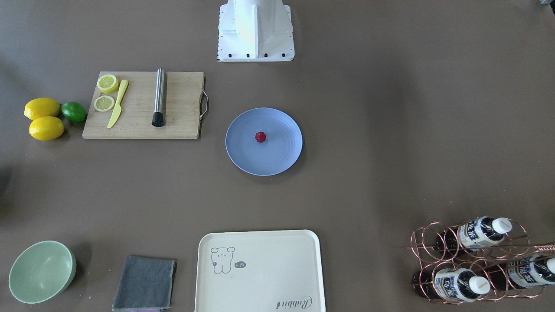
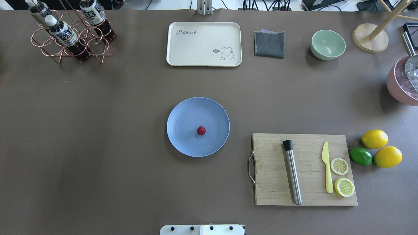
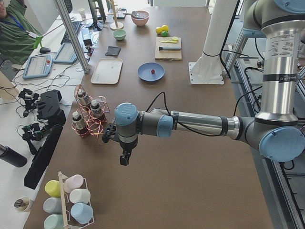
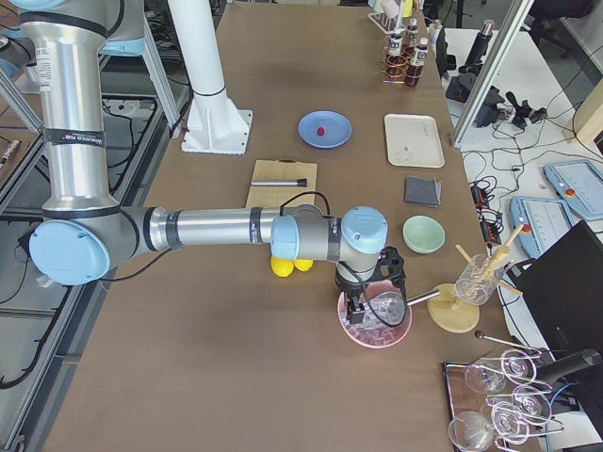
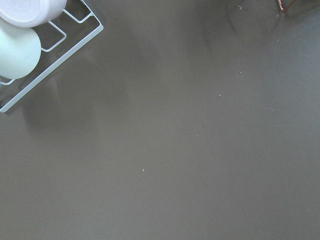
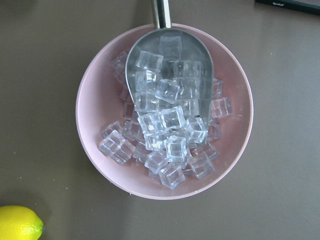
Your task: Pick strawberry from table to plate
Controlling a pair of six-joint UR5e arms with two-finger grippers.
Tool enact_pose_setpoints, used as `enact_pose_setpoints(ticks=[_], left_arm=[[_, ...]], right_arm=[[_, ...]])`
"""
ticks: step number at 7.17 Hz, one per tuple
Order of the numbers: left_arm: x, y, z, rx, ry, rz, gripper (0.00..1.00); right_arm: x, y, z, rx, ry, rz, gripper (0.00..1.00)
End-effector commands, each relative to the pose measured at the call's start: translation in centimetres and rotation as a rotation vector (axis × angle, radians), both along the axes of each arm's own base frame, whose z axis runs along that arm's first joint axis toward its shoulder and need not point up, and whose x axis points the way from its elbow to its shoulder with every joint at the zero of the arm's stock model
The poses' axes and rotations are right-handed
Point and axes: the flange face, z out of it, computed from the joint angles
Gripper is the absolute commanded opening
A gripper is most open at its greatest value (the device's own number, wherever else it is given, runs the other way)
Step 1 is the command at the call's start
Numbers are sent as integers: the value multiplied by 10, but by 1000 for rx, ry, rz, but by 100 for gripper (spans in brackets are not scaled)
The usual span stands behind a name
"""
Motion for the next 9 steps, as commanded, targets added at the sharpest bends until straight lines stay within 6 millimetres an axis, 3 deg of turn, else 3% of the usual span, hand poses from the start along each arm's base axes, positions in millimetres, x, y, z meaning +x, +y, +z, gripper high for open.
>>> enact_pose_setpoints(ticks=[1,9], left_arm=[[-4,1,0,-1,-1,-7,98],[-9,3,3,-4,-6,-19,98]], right_arm=[[15,12,11,-8,-7,16,100],[14,17,12,-17,-26,24,100]])
